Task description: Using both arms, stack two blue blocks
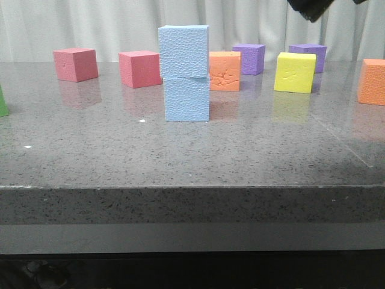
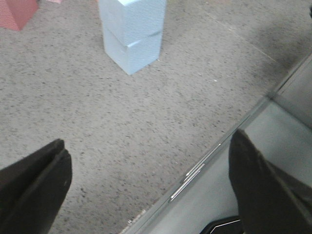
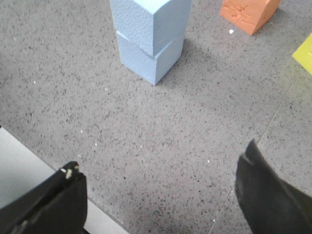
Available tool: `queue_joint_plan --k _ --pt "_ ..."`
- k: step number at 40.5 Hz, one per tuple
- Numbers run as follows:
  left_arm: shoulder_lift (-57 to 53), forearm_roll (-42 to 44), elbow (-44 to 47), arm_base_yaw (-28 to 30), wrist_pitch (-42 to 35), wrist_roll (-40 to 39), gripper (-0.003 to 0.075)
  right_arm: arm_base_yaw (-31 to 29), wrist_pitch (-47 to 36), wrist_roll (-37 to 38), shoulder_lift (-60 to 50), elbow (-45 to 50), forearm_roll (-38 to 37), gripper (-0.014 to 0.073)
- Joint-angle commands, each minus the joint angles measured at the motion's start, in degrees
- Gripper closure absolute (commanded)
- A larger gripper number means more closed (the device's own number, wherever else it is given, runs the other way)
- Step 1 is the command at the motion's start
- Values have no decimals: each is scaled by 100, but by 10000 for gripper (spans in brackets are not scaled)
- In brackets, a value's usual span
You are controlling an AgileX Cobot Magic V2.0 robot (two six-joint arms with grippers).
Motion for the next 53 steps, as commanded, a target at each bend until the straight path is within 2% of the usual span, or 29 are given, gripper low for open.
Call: queue_joint_plan --k 1,8,17,20,22,24,29,34,40,53 --pt "-194 -447 87 20 -410 163 88 -31 -455 135 -394 -98 64 -30" --pt "-204 -450 153 20 -384 163 90 -31 -706 216 -1236 433 245 -30" --pt "-193 -459 153 20 -408 163 91 -31 -803 216 -2099 1128 13 -27" --pt "-193 -459 153 20 -444 163 99 -31 -779 216 -2168 1162 -14 10" --pt "-193 -459 153 20 -483 163 137 -31 -764 216 -2167 1162 -14 100" --pt "-193 -482 153 20 -562 144 211 -31 -746 216 -2161 1162 -14 233" --pt "-193 -482 153 20 -686 121 399 -31 -742 216 -2161 1162 -14 501" --pt "-193 -482 153 20 -823 105 577 -31 -742 216 -2161 1162 -14 669" --pt "-193 -482 153 20 -847 105 738 -31 -735 211 -2161 1162 -56 663" --pt "-193 -482 153 20 -847 105 738 -31 -742 211 -2161 1162 -51 663"
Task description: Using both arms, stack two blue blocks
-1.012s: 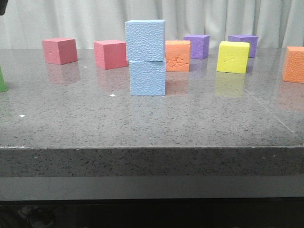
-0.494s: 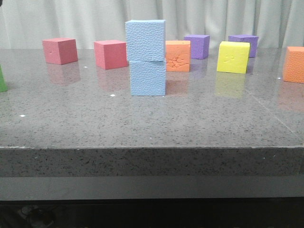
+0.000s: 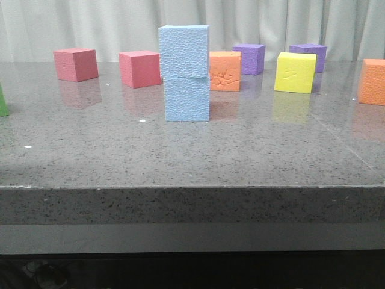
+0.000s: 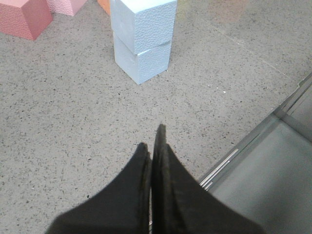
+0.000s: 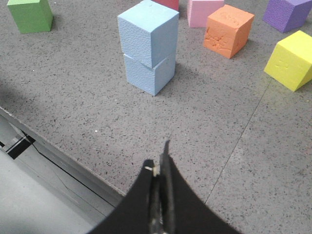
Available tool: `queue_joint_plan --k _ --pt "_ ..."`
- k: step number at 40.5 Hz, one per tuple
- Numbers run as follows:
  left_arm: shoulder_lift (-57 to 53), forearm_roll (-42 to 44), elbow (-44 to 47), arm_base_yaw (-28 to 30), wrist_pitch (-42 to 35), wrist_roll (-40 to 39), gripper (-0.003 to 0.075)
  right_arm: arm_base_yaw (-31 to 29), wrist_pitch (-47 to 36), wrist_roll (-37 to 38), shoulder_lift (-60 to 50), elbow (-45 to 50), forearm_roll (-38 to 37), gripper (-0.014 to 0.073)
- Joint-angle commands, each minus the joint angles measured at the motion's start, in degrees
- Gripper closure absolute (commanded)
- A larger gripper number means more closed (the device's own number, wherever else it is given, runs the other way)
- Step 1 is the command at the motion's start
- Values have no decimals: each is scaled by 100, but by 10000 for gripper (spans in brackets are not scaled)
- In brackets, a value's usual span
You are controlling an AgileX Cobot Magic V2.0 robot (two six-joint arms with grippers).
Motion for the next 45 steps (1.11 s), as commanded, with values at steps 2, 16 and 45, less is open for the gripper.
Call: queue_joint_plan --k 2,16,45 --pt "-50 -271 -154 -21 -305 -45 738 -31 -407 -15 -21 -144 -56 663" --pt "-2365 2 621 608 -1582 -102 738 -31 -408 -15 -21 -144 -56 663" --pt "-4798 3609 4101 1198 -3773 -4512 738 -31 -408 -15 -21 -144 -56 663"
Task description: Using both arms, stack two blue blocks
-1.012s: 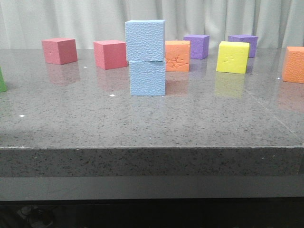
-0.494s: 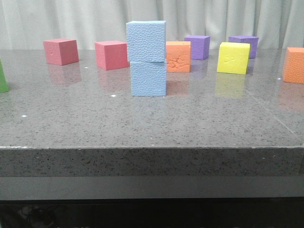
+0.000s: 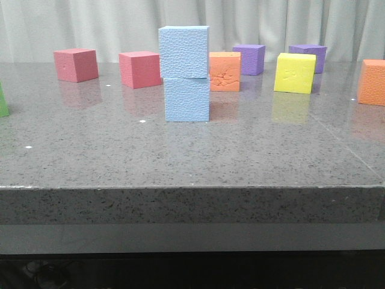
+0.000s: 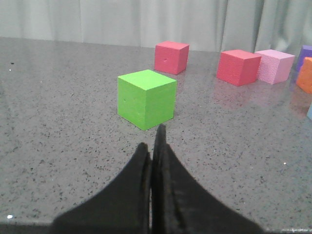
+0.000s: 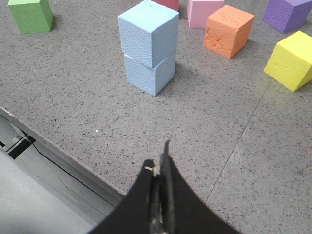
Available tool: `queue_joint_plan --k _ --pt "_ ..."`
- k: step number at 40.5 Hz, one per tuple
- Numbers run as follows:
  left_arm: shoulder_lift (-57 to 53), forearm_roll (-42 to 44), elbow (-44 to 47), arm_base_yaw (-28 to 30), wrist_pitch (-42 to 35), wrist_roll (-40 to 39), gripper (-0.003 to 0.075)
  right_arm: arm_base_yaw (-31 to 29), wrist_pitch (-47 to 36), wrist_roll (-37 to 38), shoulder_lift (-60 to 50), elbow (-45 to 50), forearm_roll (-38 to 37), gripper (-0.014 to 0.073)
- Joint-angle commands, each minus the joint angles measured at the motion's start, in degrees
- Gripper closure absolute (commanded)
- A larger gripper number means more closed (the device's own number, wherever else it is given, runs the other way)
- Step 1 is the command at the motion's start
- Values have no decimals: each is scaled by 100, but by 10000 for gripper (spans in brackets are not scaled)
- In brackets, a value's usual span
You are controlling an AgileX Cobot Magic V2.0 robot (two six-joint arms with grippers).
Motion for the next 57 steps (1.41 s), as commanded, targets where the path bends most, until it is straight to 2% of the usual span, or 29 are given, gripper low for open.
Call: queue_joint_plan --k 1,8,17,57 --pt "-68 53 76 6 -727 -93 738 -31 -408 -15 -21 -144 -46 663" --pt "-349 66 667 6 -1415 -119 738 -31 -408 -15 -21 -144 -46 663" --pt "-349 266 658 6 -1660 -121 738 -31 -408 -15 -21 -144 -46 663" --pt "-338 266 658 6 -1647 -121 738 -31 -408 -15 -21 -144 -46 663"
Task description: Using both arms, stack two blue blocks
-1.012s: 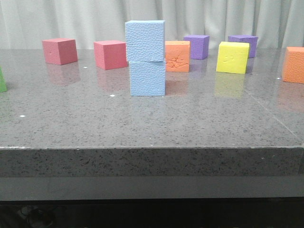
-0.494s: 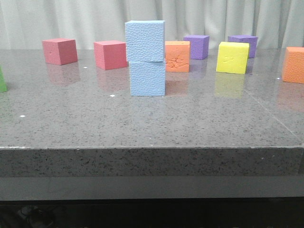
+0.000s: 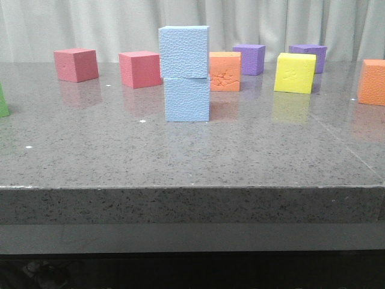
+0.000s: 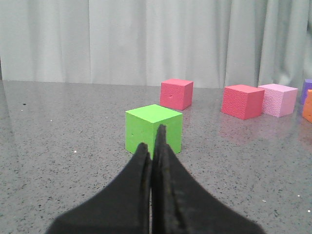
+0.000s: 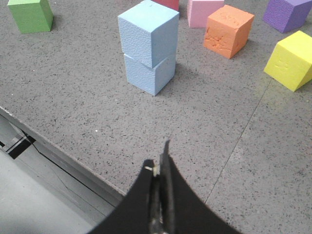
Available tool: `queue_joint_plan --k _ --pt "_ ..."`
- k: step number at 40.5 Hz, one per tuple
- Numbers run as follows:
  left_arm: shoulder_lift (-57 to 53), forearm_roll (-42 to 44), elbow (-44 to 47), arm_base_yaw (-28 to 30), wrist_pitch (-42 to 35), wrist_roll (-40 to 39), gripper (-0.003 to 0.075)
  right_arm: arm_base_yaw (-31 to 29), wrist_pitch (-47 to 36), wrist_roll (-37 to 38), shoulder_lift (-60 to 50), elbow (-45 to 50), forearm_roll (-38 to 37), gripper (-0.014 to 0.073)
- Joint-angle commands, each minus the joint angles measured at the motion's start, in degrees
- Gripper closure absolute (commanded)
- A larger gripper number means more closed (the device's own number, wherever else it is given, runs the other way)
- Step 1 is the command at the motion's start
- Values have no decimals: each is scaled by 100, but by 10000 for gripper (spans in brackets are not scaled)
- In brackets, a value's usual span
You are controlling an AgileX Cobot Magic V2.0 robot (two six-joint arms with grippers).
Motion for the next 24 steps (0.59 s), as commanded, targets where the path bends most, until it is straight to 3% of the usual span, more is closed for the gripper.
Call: queue_joint_plan --k 1,9,24 --pt "-133 5 209 6 -455 -65 738 -31 -408 -15 -21 -144 -46 663" --pt "-133 5 209 6 -455 -65 738 -184 -534 -15 -205 99 -172 663" --pt "-133 5 209 6 -455 -65 738 -2507 -3145 -15 -2988 2974 -127 663"
